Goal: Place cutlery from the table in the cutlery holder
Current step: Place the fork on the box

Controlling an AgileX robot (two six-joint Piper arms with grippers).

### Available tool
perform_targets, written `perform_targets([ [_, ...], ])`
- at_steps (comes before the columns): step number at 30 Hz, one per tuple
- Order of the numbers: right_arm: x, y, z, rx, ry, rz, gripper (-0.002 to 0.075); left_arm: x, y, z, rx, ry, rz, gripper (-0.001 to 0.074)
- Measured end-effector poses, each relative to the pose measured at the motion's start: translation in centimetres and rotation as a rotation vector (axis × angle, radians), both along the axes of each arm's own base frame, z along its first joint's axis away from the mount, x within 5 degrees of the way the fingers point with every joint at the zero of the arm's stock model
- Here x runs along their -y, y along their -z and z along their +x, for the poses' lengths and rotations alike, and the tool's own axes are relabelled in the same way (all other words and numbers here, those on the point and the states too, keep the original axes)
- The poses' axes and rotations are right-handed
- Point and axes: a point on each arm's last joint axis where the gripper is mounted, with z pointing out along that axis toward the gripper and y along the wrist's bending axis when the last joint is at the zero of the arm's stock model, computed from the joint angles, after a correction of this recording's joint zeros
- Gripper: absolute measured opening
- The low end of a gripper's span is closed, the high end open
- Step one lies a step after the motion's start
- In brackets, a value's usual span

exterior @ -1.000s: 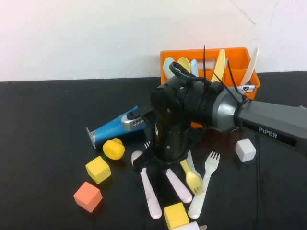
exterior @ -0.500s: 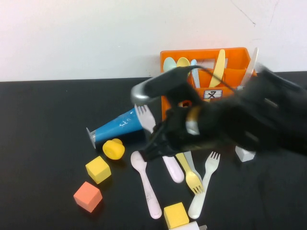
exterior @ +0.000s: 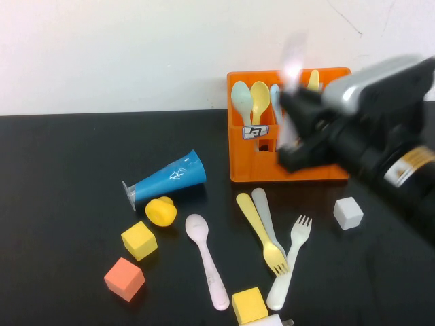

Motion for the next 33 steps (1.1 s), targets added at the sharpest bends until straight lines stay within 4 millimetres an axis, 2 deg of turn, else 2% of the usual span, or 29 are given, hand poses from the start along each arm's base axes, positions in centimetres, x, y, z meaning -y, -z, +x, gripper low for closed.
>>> perform_targets([
  [8, 5.0, -1.8, 4.2, 0.099, 0.206, -0.058, 0.0124, 0.0, 0.0, 0.0, 0.0, 0.0, 0.0, -0.0001],
  [12, 6.4, -1.1, 6.4, 0.101, 0.266, -0.09, 0.0124, 0.0, 0.0, 0.0, 0.0, 0.0, 0.0, -0.0001],
  [18, 6.3, 1.6, 9.1, 0.057, 0.282, -0.135, 0.0124, 0.0, 0.0, 0.0, 0.0, 0.0, 0.0, -0.0001],
  [23, 5.8, 3.2, 10.2, 0.039, 0.277, -0.16, 0.0124, 0.0, 0.0, 0.0, 0.0, 0.0, 0.0, -0.0001],
  [28, 5.6, 3.3, 10.4, 0.036, 0.268, -0.143, 0.0124, 0.0, 0.0, 0.0, 0.0, 0.001, 0.002, -0.0001],
  [33, 4.8, 1.7, 10.7, 0.08, 0.212, -0.038, 0.0124, 0.0, 0.0, 0.0, 0.0, 0.001, 0.002, -0.0001],
])
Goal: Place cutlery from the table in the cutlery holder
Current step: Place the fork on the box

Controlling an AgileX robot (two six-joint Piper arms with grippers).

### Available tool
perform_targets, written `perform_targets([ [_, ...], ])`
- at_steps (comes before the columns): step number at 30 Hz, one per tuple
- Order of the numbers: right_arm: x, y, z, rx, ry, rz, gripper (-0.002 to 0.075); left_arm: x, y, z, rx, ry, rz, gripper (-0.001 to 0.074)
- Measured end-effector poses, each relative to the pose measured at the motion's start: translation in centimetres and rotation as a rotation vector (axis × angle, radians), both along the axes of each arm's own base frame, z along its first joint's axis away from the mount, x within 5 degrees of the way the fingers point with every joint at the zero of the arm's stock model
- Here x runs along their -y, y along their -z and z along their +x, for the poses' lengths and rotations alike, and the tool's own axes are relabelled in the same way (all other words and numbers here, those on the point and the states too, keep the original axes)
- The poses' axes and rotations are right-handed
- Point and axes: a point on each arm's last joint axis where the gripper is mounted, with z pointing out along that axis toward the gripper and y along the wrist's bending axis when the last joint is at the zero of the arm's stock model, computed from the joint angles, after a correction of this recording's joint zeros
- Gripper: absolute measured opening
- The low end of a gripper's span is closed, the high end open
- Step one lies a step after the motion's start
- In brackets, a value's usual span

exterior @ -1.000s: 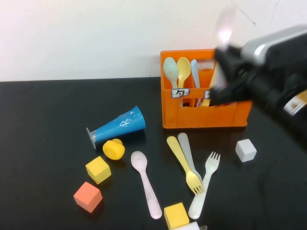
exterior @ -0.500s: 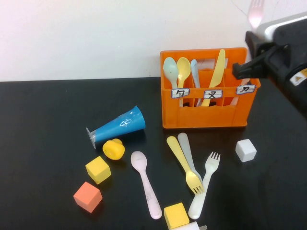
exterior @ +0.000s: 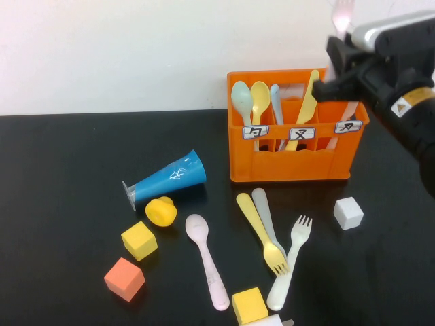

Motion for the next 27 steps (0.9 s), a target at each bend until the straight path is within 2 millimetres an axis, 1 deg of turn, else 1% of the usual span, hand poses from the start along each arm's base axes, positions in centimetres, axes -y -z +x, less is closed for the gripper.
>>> perform_targets([
  [4, -0.9, -1.2, 0.4, 0.038, -0.075, 0.043, 0.0124, 0.0, 0.0, 0.0, 0.0, 0.0, 0.0, -0.0001],
  [6, -1.4, -1.1, 0.9, 0.052, -0.1, 0.036, 0.0124, 0.0, 0.0, 0.0, 0.0, 0.0, 0.0, -0.0001],
  [9, -1.9, 0.0, 1.8, 0.038, -0.114, 0.023, 0.0124, 0.0, 0.0, 0.0, 0.0, 0.0, 0.0, -0.0001],
  [11, -2.2, 1.4, 2.3, 0.006, -0.117, 0.01, 0.0124, 0.0, 0.0, 0.0, 0.0, 0.0, 0.0, -0.0001],
  [14, -2.4, 2.9, 2.7, -0.032, -0.121, -0.007, 0.0124, 0.0, 0.0, 0.0, 0.0, 0.0, 0.0, -0.0001],
  [16, -2.6, 3.3, 2.8, -0.039, -0.13, -0.023, 0.0134, 0.0, 0.0, 0.0, 0.0, 0.0, 0.0, -0.0001],
  [17, -2.6, 3.4, 2.8, -0.039, -0.135, -0.029, 0.015, 0.0, 0.0, 0.0, 0.0, 0.0, 0.0, -0.0001],
  [19, -2.6, 3.5, 2.8, -0.04, -0.139, -0.036, 0.0204, 0.0, 0.0, 0.0, 0.0, 0.0, 0.0, -0.0001],
  [21, -2.7, 3.5, 2.8, -0.04, -0.142, -0.038, 0.0281, 0.0, 0.0, 0.0, 0.0, 0.0, 0.0, -0.0001],
  [23, -2.7, 3.3, 2.7, -0.038, -0.143, -0.039, 0.0332, 0.0, 0.0, 0.0, 0.0, 0.0, 0.0, -0.0001],
  [27, -2.1, 2.0, 1.6, -0.039, -0.141, -0.033, 0.035, 0.0, 0.0, 0.0, 0.0, 0.0, 0.0, -0.0001],
])
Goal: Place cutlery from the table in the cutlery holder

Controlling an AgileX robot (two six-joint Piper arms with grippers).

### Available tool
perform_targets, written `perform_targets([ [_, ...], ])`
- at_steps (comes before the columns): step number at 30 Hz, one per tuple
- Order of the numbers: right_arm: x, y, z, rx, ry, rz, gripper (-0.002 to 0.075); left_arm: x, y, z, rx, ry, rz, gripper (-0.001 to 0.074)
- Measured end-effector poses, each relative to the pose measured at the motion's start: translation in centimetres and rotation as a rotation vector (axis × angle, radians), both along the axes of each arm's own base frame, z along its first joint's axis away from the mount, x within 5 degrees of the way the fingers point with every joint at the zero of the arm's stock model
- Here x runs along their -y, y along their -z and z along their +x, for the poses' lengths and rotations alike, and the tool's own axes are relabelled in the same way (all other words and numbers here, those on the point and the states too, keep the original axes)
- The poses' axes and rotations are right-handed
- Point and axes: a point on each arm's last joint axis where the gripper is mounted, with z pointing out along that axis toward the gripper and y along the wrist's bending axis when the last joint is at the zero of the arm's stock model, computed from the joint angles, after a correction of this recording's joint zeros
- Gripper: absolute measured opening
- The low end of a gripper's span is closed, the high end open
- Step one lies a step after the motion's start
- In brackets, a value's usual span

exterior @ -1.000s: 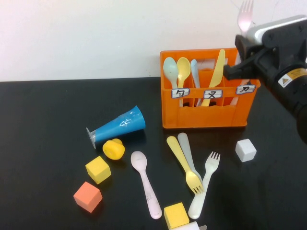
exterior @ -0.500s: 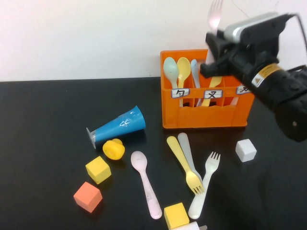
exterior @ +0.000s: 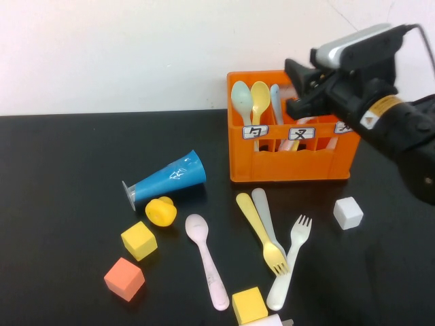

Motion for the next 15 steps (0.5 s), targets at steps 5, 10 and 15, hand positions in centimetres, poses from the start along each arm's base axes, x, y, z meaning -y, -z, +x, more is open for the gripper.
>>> perform_targets([
  [5, 1.3, -2.4, -2.9, 0.036, 0.0, 0.018, 0.028, 0.0, 0.0, 0.0, 0.0, -0.001, -0.002, -0.0001],
  [10, 3.3, -5.3, -8.4, 0.13, -0.049, -0.022, 0.0118, 0.0, 0.0, 0.0, 0.0, -0.001, -0.002, -0.0001],
  [15, 5.3, -7.4, -15.5, 0.302, -0.162, -0.138, 0.0014, 0.0, 0.0, 0.0, 0.0, -0.001, -0.002, -0.0001],
])
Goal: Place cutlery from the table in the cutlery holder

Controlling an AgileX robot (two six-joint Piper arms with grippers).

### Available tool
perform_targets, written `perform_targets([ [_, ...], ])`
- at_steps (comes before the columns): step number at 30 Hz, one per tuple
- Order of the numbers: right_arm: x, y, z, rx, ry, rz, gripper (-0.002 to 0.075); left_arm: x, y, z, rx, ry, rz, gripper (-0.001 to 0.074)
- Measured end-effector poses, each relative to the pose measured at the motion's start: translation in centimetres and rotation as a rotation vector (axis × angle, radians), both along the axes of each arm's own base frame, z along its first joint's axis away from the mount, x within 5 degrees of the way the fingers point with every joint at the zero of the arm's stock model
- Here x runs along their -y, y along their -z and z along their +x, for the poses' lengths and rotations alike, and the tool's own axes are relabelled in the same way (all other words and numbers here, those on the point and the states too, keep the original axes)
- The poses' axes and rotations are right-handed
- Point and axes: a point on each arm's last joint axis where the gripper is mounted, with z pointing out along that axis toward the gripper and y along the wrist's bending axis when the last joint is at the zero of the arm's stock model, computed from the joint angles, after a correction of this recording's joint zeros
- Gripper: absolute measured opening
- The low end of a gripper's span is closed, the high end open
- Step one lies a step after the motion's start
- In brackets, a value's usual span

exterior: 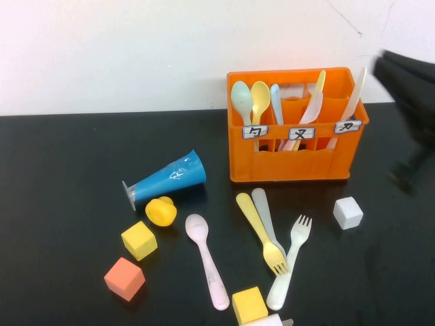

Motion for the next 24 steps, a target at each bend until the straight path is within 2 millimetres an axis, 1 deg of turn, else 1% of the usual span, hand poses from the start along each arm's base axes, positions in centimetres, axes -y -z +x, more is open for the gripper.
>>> perform_targets([
  [3, 1.4, -1.1, -3.8, 0.06, -0.018, -0.037, 0.0004, 0.0, 0.0, 0.0, 0.0, 0.0, 0.0, -0.0001],
  [6, 3.4, -2.1, -7.3, 0.114, 0.038, -0.118, 0.0, 0.0, 0.0, 0.0, 0.0, 0.0, 0.0, -0.0001],
  [9, 5.4, -2.2, -10.1, 0.174, 0.141, -0.224, -0.0001, 0.0, 0.0, 0.0, 0.0, 0.0, 0.0, -0.0001],
  [11, 6.6, -1.9, -11.7, 0.179, 0.195, -0.217, -0.0001, 0.0, 0.0, 0.0, 0.0, 0.0, 0.0, -0.0001],
  [13, 7.6, -1.2, -13.0, 0.168, 0.231, -0.174, -0.0001, 0.0, 0.0, 0.0, 0.0, 0.0, 0.0, -0.0001],
  [15, 8.3, -0.2, -13.9, 0.143, 0.259, -0.145, -0.0001, 0.0, 0.0, 0.0, 0.0, 0.0, 0.0, -0.0001],
  [18, 8.9, 1.2, -14.3, 0.106, 0.295, -0.139, -0.0001, 0.0, 0.0, 0.0, 0.0, 0.0, 0.0, -0.0001],
  [24, 9.5, 2.8, -14.0, 0.005, 0.35, -0.13, -0.0001, 0.0, 0.0, 0.0, 0.0, 0.001, 0.002, -0.0001],
])
